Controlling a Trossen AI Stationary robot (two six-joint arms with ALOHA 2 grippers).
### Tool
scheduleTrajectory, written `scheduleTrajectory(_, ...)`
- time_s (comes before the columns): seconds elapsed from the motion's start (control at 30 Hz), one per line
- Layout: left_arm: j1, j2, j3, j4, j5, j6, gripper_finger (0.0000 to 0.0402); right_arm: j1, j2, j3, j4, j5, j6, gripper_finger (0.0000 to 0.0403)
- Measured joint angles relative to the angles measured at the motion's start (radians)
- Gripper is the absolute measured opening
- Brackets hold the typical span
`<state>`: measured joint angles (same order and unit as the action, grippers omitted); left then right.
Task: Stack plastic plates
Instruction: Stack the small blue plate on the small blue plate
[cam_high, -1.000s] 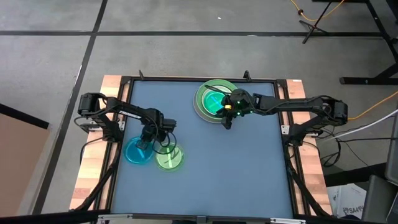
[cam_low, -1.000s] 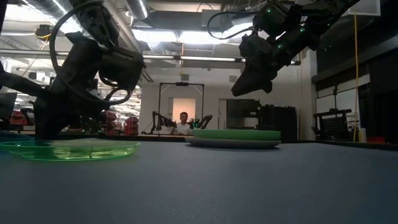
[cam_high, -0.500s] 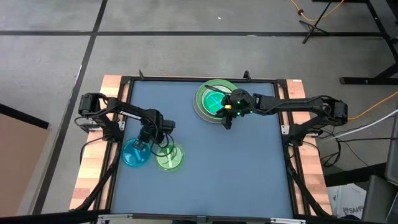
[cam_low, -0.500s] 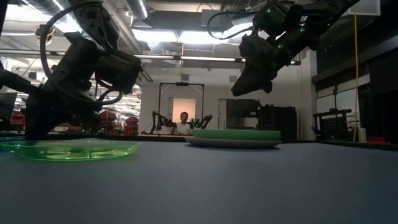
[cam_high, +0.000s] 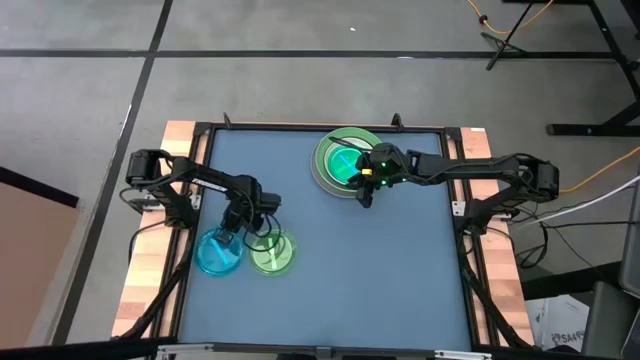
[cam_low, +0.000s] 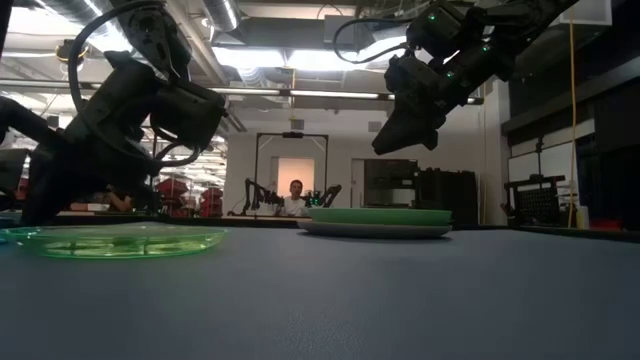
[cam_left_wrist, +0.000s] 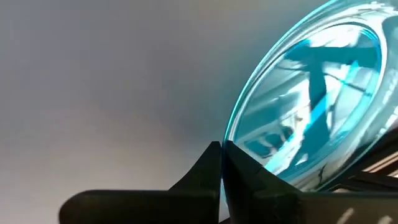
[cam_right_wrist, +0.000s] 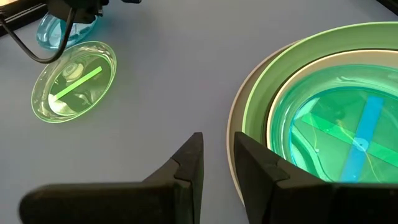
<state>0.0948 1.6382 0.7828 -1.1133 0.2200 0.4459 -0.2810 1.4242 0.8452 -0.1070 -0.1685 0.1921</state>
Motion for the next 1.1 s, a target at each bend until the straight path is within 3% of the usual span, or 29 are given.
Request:
scheduleTrajectory(0.27,0.000,0.000,0.018,-0.006,0.066,-0.030,0.0000,0.000,0.000,0.000,0.000,0.000,0.000,0.0079)
scheduleTrajectory(0.77,0.000,-0.002,0.283,-0.120,0.090,-0.025,0.0000,0.000,0.000,0.000,0.000,0.000,0.000,0.0079)
scheduleTrajectory(1.1,0.014,-0.002,0.380,-0.031,0.090,-0.131,0.0000,-0.001,0.000,0.000,-0.001,0.000,-0.018,0.0079)
